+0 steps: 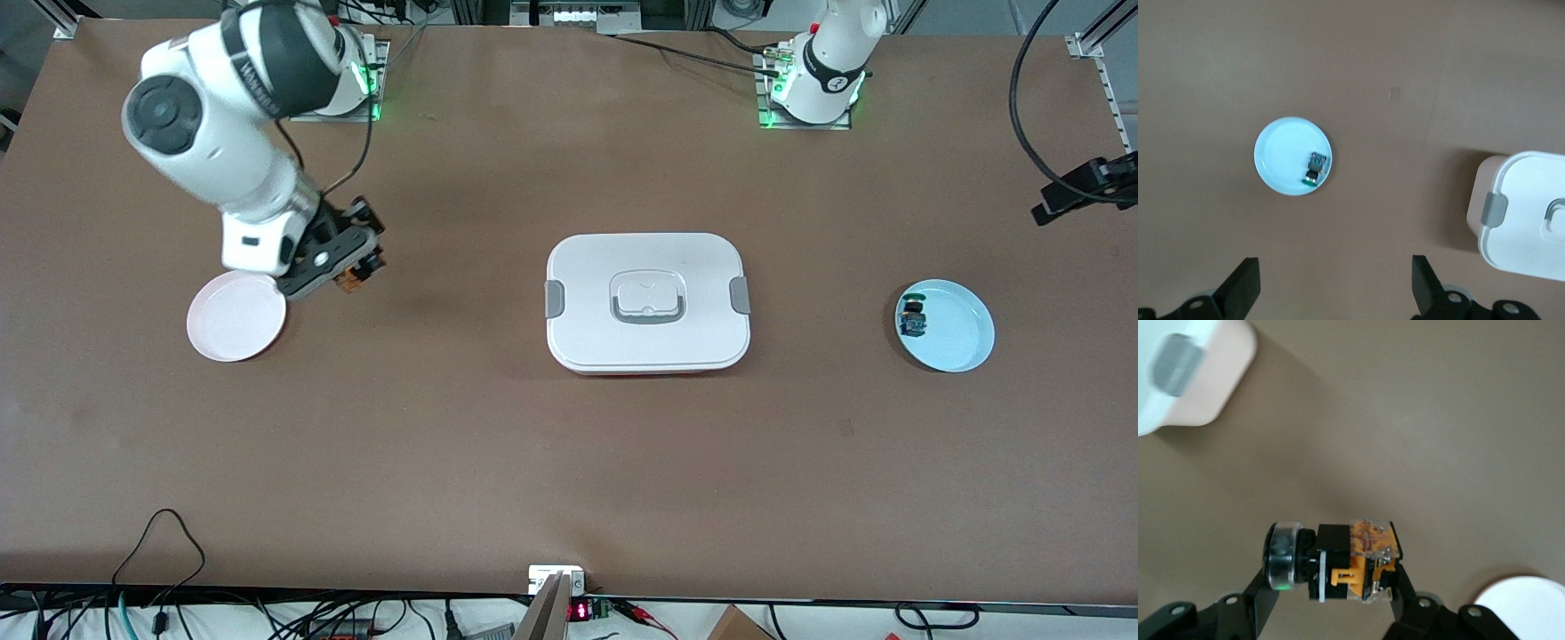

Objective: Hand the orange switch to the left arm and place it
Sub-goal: 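Lift the orange switch with the right gripper and carry it above the box, then hold the switch with the right gripper while the left gripper reaches it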

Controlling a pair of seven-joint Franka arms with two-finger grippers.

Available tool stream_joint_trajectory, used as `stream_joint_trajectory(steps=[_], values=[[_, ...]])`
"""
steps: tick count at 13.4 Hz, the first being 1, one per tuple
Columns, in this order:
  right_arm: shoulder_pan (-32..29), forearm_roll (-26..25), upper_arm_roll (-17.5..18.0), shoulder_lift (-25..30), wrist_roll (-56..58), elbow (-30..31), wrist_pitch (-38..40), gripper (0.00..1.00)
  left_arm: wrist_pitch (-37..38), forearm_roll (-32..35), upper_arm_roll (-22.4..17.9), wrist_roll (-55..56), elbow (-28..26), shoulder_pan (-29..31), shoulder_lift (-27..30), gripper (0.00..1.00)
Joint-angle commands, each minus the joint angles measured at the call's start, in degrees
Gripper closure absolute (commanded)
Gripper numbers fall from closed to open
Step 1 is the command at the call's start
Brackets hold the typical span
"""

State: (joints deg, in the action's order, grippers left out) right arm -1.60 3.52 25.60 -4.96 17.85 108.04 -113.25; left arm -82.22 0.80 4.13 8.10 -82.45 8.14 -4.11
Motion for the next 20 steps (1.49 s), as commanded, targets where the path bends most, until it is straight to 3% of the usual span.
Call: stream_joint_trajectory(steps=[1, 2, 4, 8, 10, 16, 20], values=[[0.3, 2.1, 5.1, 1.7, 3.1, -2.5, 0.5, 1.00, 2.4, -0.2, 0.3, -1.6, 1.8, 0.2, -1.6, 0.00], [0.8, 3.6, 6.4, 1.7, 3.1, -3.9, 0.2, 1.00, 3.4, -1.6, 0.2, -4.4, 1.9, 0.5, -1.6, 0.00], [1.9, 10.4, 6.7, 1.6, 5.2, -5.1, -1.3, 1.00, 9.7, -12.3, -0.4, -5.5, 1.9, 1.6, -2.1, 0.00], [3.4, 23.9, 6.8, 1.1, 22.2, -5.1, -7.4, 1.00, 16.7, -46.0, -0.4, -4.8, 0.9, 6.8, -11.4, 0.00], [4.5, 31.0, 6.8, 0.7, 30.5, -5.1, -10.4, 1.00, 18.8, -60.1, -0.1, -4.3, -1.6, 6.4, -16.0, 0.00], [4.9, 62.1, 6.8, -0.9, 59.0, -4.3, -14.6, 1.00, -3.6, -77.9, 1.7, 8.0, -5.8, -9.6, -16.4, 0.00], [5.0, 77.9, 6.8, -2.2, 72.4, -3.4, -15.6, 1.00, -12.8, -79.6, 2.0, 14.0, -5.6, -16.9, -14.3, 0.00]])
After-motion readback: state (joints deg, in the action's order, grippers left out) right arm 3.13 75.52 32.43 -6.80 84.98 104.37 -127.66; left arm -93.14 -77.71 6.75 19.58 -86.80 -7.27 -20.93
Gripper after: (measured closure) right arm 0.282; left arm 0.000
